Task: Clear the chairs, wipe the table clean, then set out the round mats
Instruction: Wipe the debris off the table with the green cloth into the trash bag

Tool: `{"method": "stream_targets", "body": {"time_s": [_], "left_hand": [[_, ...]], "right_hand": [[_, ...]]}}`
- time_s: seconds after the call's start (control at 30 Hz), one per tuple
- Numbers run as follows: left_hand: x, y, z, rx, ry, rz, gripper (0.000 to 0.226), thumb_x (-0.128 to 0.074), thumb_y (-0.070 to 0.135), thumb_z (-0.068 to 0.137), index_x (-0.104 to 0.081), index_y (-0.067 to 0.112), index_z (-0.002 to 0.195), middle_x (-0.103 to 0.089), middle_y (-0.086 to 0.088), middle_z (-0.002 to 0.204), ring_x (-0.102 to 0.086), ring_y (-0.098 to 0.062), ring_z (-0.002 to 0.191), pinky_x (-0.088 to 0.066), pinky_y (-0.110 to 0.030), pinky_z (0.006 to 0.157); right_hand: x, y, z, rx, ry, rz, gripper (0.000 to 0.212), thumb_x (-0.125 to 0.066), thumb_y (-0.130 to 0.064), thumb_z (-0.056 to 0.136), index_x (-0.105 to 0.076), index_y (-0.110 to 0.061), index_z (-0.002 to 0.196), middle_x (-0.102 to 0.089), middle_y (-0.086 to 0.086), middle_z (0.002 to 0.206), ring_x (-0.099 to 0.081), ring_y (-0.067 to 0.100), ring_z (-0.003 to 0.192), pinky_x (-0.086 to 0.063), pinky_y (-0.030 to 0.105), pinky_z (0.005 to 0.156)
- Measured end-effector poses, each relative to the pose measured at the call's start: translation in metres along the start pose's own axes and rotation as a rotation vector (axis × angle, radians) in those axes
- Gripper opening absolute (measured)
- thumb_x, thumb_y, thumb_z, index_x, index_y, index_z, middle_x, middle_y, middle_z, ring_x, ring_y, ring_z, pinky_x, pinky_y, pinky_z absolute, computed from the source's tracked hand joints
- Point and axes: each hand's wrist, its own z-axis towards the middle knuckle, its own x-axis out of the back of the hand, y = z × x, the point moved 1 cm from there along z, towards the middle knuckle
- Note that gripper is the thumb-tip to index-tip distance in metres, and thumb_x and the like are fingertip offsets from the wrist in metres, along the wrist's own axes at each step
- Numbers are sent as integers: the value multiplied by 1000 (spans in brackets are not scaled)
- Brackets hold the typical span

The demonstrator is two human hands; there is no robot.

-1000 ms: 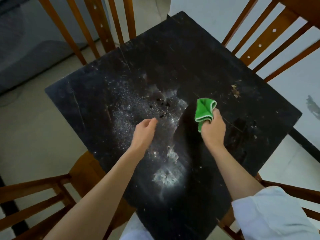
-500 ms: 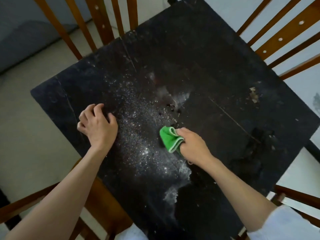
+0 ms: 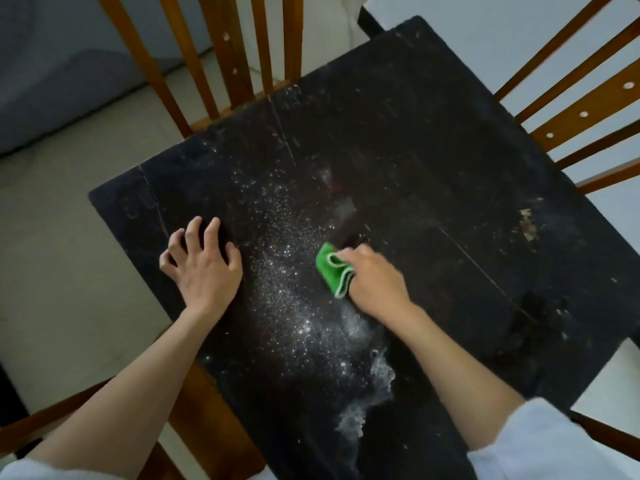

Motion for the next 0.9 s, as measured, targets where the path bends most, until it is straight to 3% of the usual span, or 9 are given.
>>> {"method": "stream_targets", "body": {"time_s": [0.07, 0.2, 0.3, 0.43, 0.57, 0.63, 0.7, 0.77, 0.9], "left_hand": [[1, 0, 3, -37, 22, -2, 44, -49, 33, 91, -42, 20, 133, -28, -5, 146, -16, -27, 135, -11, -48, 108], [-1, -5, 17, -58, 55, -9, 51, -49, 34, 91, -34, 22, 138, -25, -7, 147, -14, -27, 137, -9, -47, 110], [-5, -9, 19, -65, 44, 34, 52, -39, 41, 91, -34, 24, 139, -25, -6, 148, -13, -26, 139, -8, -47, 111], [-8, -12, 16, -56, 57, 57, 47, -43, 40, 93, -37, 26, 137, -25, -5, 149, -12, -25, 141, -8, -48, 113], [-8, -11, 19, -68, 72, 30, 47, -47, 39, 92, -39, 25, 137, -27, -5, 149, -13, -25, 141, -9, -47, 113], [-7, -11, 17, -47, 78, -15, 47, -49, 37, 91, -42, 24, 136, -29, -5, 148, -14, -25, 141, -7, -47, 113], [-3, -5, 16, -36, 99, -122, 46, -53, 33, 90, -46, 20, 134, -34, -5, 146, -18, -24, 140, -7, -46, 113], [9, 11, 18, -77, 98, -333, 43, -53, 28, 91, -49, 16, 132, -44, -5, 140, -31, -20, 135, -17, -40, 112], [44, 56, 17, 2, -398, -1100, 35, -49, 18, 95, -49, 18, 130, -64, -5, 116, -61, -13, 104, -50, -33, 93]], "right_hand": [[8, -2, -11, -23, 45, 96, 44, -39, -6, 87, -48, -24, 126, -47, 6, 122, -50, 31, 109, -40, 38, 81], [51, 18, 43, -207, 489, 125, 44, -42, -4, 85, -51, -19, 126, -45, 10, 126, -45, 35, 114, -40, 44, 90], [50, 4, 75, -254, 373, -15, 45, -41, -4, 86, -48, -21, 127, -40, 9, 132, -37, 37, 116, -36, 51, 93], [-3, -31, 22, 65, 180, -186, 42, -42, -11, 88, -48, -26, 126, -43, 3, 128, -39, 30, 112, -43, 42, 82], [11, -34, 8, 73, 152, 62, 42, -42, -8, 84, -49, -24, 122, -55, 1, 116, -53, 28, 103, -42, 37, 78], [27, -29, 26, -39, 204, 493, 31, -41, -5, 84, -53, -20, 108, -61, 2, 99, -57, 26, 93, -46, 35, 78], [39, -29, 38, -109, 196, 866, 23, -44, 0, 90, -51, -19, 101, -59, -3, 92, -56, 18, 90, -46, 28, 78], [44, -31, 39, -91, 103, 957, 24, -48, -1, 92, -49, -21, 105, -59, -2, 100, -57, 14, 94, -46, 25, 84], [41, -39, 30, -27, -120, 1157, 20, -52, -4, 91, -60, -22, 97, -67, -3, 96, -64, 10, 88, -53, 25, 82]]}}
